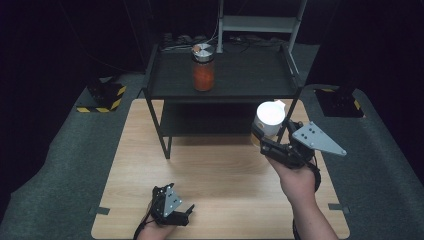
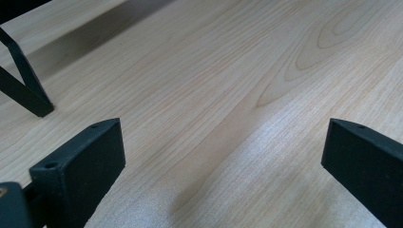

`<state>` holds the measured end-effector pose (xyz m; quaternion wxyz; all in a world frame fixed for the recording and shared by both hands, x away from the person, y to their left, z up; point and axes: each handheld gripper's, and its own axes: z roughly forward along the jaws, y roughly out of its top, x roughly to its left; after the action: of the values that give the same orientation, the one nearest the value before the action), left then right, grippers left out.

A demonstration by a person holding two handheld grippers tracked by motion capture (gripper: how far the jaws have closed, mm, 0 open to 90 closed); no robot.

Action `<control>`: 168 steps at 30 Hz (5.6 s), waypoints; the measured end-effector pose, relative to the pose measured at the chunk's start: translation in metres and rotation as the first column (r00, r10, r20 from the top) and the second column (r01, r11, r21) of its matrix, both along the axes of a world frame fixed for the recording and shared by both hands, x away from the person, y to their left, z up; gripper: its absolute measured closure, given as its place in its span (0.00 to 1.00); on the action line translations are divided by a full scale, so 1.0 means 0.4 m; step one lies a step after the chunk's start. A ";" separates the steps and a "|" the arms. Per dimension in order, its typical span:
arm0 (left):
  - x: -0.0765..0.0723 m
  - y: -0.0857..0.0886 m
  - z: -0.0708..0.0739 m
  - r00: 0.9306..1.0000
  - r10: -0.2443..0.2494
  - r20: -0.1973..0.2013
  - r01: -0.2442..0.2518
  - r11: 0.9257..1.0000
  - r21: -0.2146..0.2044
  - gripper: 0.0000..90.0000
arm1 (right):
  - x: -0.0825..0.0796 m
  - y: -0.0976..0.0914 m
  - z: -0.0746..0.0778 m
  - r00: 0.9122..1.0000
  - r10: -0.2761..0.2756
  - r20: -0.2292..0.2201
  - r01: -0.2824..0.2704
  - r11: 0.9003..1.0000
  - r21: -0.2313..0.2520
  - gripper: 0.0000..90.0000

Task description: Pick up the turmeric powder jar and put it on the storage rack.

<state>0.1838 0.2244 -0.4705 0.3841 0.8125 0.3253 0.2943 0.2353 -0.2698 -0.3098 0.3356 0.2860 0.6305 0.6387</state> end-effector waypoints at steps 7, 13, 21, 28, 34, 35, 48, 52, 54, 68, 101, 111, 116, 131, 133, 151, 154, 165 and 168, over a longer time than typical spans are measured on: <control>0.001 0.001 0.000 1.000 -0.001 -0.002 0.001 1.000 -0.003 0.01 | 0.024 -0.004 0.038 1.000 -0.013 0.010 0.012 1.000 0.018 0.32; 0.001 0.002 0.000 1.000 -0.003 -0.001 0.003 1.000 -0.004 0.01 | 0.039 0.001 0.077 0.999 -0.029 0.033 0.028 0.999 0.023 0.32; 0.000 0.004 0.000 1.000 -0.005 -0.001 0.005 1.000 -0.007 0.01 | 0.068 0.019 0.117 0.999 -0.039 0.036 0.038 0.999 0.023 0.32; 0.000 0.005 -0.001 1.000 -0.006 -0.001 0.006 1.000 -0.011 0.01 | 0.103 0.040 0.148 0.998 -0.057 0.028 0.057 0.998 0.026 0.32; 0.000 0.007 -0.001 1.000 -0.007 0.000 0.007 1.000 -0.014 0.01 | 0.136 0.061 0.169 0.997 -0.071 0.021 0.070 0.997 0.031 0.32; 0.000 0.007 -0.001 1.000 -0.007 -0.002 0.007 1.000 -0.015 0.01 | 0.143 0.065 0.173 0.997 -0.074 0.018 0.073 0.997 0.034 0.32; -0.001 0.012 -0.002 1.000 -0.005 -0.002 0.005 1.000 -0.024 0.01 | 0.206 0.102 0.198 0.994 -0.105 -0.015 0.106 0.993 0.055 0.32; -0.001 0.012 -0.002 1.000 -0.006 -0.004 0.006 1.000 -0.023 0.01 | 0.222 0.113 0.206 0.993 -0.114 -0.016 0.115 0.992 0.052 0.32; -0.001 0.013 -0.002 1.000 -0.007 -0.004 0.007 1.000 -0.024 0.01 | 0.229 0.118 0.209 0.993 -0.117 -0.021 0.118 0.992 0.052 0.32; -0.001 0.016 -0.003 1.000 -0.010 -0.002 0.009 1.000 -0.030 0.01 | 0.266 0.135 0.203 0.990 -0.132 -0.046 0.134 0.990 0.051 0.32; -0.001 0.018 -0.003 1.000 -0.012 -0.001 0.012 0.999 -0.031 0.01 | 0.294 0.131 0.204 0.990 -0.121 -0.076 0.126 0.990 0.063 0.32; -0.001 0.017 -0.003 1.000 -0.012 -0.001 0.012 0.999 -0.030 0.01 | 0.291 0.131 0.203 0.989 -0.125 -0.085 0.129 0.990 0.050 0.20; -0.002 0.016 -0.003 1.000 -0.013 0.001 0.013 1.000 -0.028 0.01 | 0.282 0.131 0.201 0.989 -0.126 -0.081 0.130 0.990 0.050 0.13; -0.003 0.015 -0.003 1.000 -0.014 0.004 0.014 1.000 -0.021 0.01 | 0.228 0.132 0.212 0.991 -0.115 -0.066 0.117 0.993 0.028 0.00; -0.004 0.014 -0.003 1.000 -0.014 0.005 0.014 1.000 -0.020 0.01 | 0.220 0.132 0.213 0.992 -0.113 -0.064 0.114 0.993 0.021 0.00; -0.003 0.011 -0.002 1.000 -0.011 0.002 0.011 1.000 -0.014 0.01 | 0.156 0.108 0.190 0.994 -0.099 -0.036 0.099 0.995 0.002 0.00; -0.003 0.011 -0.002 1.000 -0.010 0.001 0.010 1.000 -0.013 0.01 | 0.146 0.102 0.183 0.995 -0.094 -0.030 0.094 0.996 0.001 0.00; -0.005 0.008 -0.005 1.000 -0.006 0.005 0.006 1.000 -0.016 0.01 | 0.107 0.081 0.147 0.998 -0.069 -0.007 0.069 0.998 -0.009 0.00; -0.006 0.007 -0.005 1.000 -0.004 0.007 0.004 1.000 -0.017 0.01 | 0.098 0.076 0.137 0.998 -0.068 -0.004 0.067 0.998 -0.013 0.00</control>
<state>0.1813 0.2271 -0.4727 0.3926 0.8089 0.3245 0.2937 0.2743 -0.2393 -0.2550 0.3574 0.3065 0.6252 0.6225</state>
